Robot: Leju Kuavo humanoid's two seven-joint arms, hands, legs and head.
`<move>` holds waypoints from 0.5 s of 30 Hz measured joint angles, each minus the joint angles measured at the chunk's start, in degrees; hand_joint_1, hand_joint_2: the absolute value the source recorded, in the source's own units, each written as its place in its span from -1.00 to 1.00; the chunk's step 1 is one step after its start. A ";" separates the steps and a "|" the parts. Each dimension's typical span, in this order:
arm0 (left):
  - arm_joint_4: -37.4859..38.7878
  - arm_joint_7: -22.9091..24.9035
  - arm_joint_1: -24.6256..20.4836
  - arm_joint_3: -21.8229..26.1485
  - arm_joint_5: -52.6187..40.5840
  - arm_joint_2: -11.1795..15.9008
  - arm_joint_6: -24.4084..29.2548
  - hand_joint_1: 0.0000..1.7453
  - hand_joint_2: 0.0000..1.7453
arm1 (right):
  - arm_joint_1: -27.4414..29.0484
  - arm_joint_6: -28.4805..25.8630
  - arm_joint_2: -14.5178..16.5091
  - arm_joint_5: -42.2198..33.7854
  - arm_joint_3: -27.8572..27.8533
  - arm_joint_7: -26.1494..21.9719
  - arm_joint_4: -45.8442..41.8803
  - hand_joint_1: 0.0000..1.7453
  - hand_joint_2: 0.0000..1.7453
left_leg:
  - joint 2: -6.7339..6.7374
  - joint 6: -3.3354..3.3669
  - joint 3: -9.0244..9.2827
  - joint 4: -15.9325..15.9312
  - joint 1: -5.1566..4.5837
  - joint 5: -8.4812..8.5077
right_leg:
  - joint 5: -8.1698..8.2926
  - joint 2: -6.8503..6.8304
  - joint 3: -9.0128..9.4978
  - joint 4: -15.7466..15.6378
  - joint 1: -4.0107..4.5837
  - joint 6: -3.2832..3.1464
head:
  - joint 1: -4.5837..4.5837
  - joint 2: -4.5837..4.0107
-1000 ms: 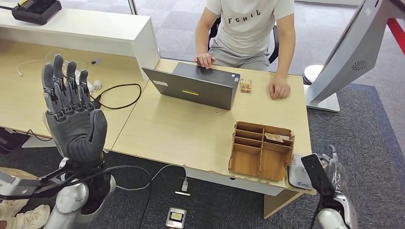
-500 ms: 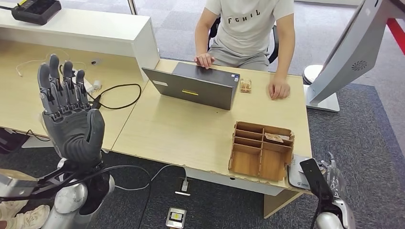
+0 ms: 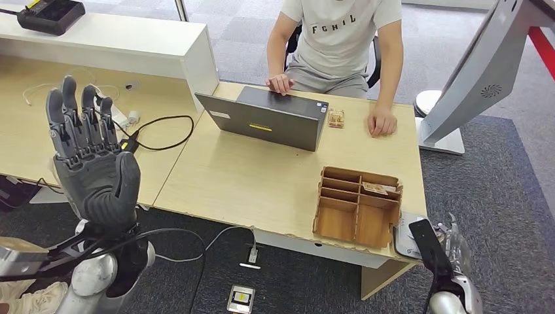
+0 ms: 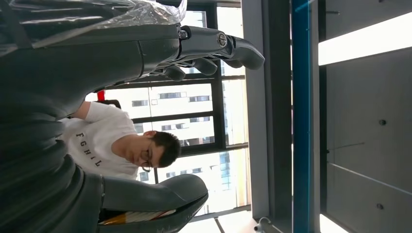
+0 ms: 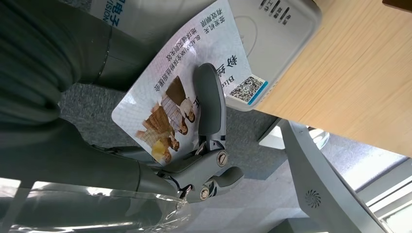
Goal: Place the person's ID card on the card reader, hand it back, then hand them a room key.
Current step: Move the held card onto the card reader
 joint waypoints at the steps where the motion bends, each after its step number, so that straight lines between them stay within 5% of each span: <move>1: -0.05 -0.03 0.11 0.04 -0.08 0.00 0.00 -1.00 1.00 | -0.14 0.08 0.07 0.00 0.09 -0.02 0.15 1.00 1.00 | 0.00 0.00 0.01 0.00 0.00 0.00 | 0.00 0.00 0.02 0.00 0.00 0.00 | 0.01 0.00; 15: -1.03 -0.62 1.49 0.73 -1.61 0.00 0.04 -1.00 1.00 | -4.29 -0.91 1.56 -0.08 1.87 -3.09 1.55 1.00 1.00 | -0.01 -0.01 0.04 0.00 0.00 0.04 | 0.02 -0.01 0.08 0.01 -0.01 0.02 | 0.00 0.00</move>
